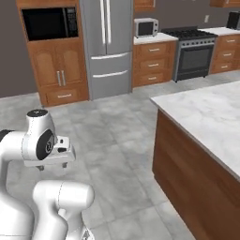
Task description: Take the fork and place it on the left side of the plate. Then take the spoon and place it on the right side of the plate. Make sure they're directly next to the plate.
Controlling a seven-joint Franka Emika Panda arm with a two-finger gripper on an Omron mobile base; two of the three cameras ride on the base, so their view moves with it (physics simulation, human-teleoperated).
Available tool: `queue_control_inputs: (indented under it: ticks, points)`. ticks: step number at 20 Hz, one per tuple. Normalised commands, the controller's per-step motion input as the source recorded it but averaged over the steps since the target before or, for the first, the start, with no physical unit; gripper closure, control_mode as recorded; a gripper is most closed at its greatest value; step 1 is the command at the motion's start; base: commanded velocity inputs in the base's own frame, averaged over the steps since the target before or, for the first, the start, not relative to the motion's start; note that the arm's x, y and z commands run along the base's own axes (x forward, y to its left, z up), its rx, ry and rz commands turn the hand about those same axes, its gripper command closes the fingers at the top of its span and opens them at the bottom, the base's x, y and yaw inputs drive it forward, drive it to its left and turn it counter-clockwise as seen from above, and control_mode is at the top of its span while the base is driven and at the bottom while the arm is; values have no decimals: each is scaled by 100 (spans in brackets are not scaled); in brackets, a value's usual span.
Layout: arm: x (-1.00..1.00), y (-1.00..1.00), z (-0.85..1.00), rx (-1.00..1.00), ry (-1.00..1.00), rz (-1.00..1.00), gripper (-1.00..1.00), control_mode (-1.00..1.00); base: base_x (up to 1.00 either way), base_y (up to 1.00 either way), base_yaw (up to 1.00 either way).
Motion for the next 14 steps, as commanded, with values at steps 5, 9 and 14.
queue_control_inputs:
  ticks: [5, 9, 14]
  points:
    - [0, 0, 0, 0, 0, 0, -100, 100, 100, 42, -24]
    - [0, 0, 0, 0, 0, 0, -100, 100, 100, 38, -23]
    - [0, 0, 0, 0, 0, 0, -100, 100, 100, 38, -23]
